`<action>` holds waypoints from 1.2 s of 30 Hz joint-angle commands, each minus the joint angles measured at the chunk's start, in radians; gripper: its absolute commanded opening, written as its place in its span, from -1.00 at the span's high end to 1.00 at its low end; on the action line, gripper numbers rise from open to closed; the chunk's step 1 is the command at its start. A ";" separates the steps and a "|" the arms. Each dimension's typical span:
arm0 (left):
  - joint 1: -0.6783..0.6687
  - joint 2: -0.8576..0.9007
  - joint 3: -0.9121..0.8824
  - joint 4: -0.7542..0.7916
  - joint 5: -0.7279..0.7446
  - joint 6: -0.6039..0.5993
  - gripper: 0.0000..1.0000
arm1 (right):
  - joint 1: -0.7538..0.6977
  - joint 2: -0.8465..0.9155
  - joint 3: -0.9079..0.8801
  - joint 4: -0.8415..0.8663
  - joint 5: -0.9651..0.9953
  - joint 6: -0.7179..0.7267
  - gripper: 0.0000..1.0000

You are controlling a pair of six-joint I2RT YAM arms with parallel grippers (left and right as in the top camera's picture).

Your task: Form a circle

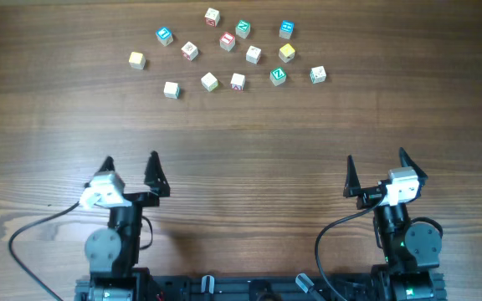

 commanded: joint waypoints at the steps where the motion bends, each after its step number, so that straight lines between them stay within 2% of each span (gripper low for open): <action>1: -0.005 -0.004 0.001 0.305 -0.113 0.013 -1.00 | -0.003 0.001 -0.001 0.001 -0.016 -0.013 -1.00; 3: -0.005 -0.004 0.001 0.366 -0.130 0.013 -1.00 | -0.003 0.001 -0.001 0.001 -0.016 -0.013 -1.00; 9: -0.005 -0.004 0.001 0.283 -0.118 0.012 -1.00 | -0.003 0.001 -0.001 0.001 -0.016 -0.013 -1.00; 14: -0.005 -0.004 0.001 0.079 -0.119 0.013 -1.00 | -0.003 0.001 -0.001 0.001 -0.016 -0.013 -1.00; 20: -0.005 -0.004 0.001 -0.019 -0.118 0.013 -1.00 | -0.003 0.001 -0.001 0.001 -0.016 -0.013 -1.00; 25: -0.005 -0.002 0.001 -0.169 -0.118 0.013 -1.00 | -0.003 0.001 -0.001 0.001 -0.016 -0.013 -1.00; 36: -0.005 0.003 0.001 -0.167 -0.118 0.013 -1.00 | -0.003 0.001 -0.001 0.001 -0.016 -0.013 -1.00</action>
